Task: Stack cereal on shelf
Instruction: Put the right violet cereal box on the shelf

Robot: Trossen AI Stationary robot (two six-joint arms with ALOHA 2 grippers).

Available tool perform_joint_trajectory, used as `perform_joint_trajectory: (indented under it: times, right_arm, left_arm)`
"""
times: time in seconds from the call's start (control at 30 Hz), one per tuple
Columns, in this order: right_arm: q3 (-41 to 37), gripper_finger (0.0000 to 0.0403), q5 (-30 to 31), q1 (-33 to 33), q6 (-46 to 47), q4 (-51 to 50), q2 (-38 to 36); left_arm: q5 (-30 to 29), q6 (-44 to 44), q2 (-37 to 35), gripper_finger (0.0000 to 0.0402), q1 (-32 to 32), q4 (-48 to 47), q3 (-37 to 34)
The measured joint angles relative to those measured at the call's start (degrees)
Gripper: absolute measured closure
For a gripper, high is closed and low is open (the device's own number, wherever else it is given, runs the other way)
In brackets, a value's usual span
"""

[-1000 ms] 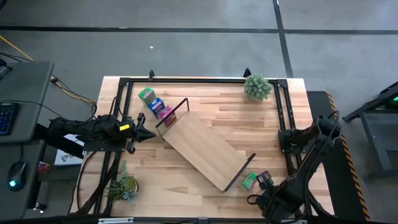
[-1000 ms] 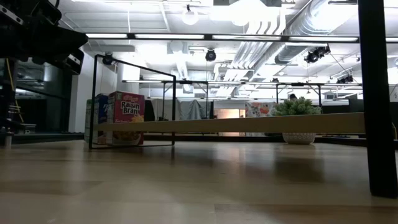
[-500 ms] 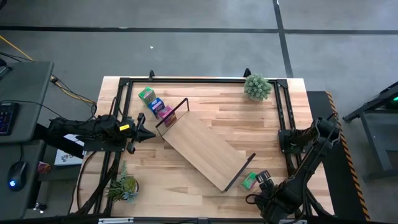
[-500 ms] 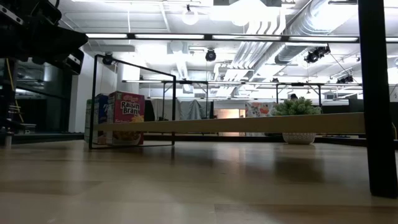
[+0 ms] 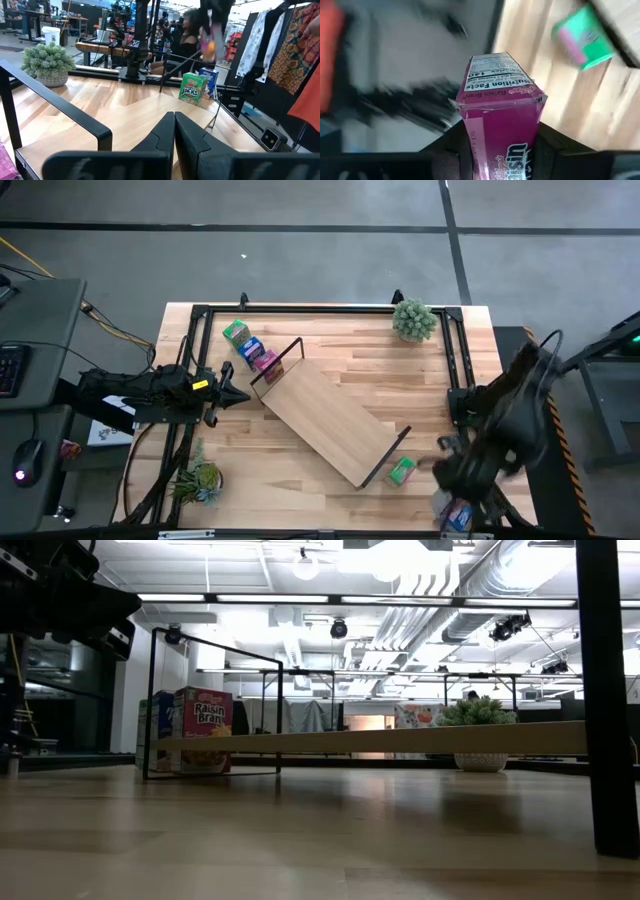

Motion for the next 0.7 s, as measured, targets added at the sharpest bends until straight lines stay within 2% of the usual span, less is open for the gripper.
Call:
perform_joint_trajectory:
  times: [0.07, 0.23, 0.33, 0.4, 0.6, 0.7]
  right_arm:
    - [4.1, 0.0278, 3.5, -2.8, 3.6, 0.3, -1.8]
    - [14.1, 0.0278, 24.0, -11.1, 5.8, 1.2, -2.3]
    - [17.2, 0.0278, 29.6, -17.3, 6.3, 0.7, -0.1]
    - [17.9, 0.0278, 27.4, -21.2, 7.2, -0.1, 2.4]
    - [17.9, 0.0278, 11.7, -30.6, 9.7, -8.7, 11.8]
    - [16.3, 0.0278, 9.9, -33.1, 7.6, -7.3, 15.4]
  left_arm:
    - [0.0, 0.0, 0.0, 0.0398, 0.0, -0.1, 0.0]
    - [0.0, 0.0, 0.0, 0.0398, 0.0, -0.1, 0.0]
    - [0.0, 0.0, 0.0, 0.0398, 0.0, -0.1, 0.0]
    - [0.0, 0.0, 0.0, 0.0398, 0.0, -0.1, 0.0]
    - [0.0, 0.0, 0.0, 0.0398, 0.0, -0.1, 0.0]
    - [0.0, 0.0, 0.0, 0.0398, 0.0, -0.1, 0.0]
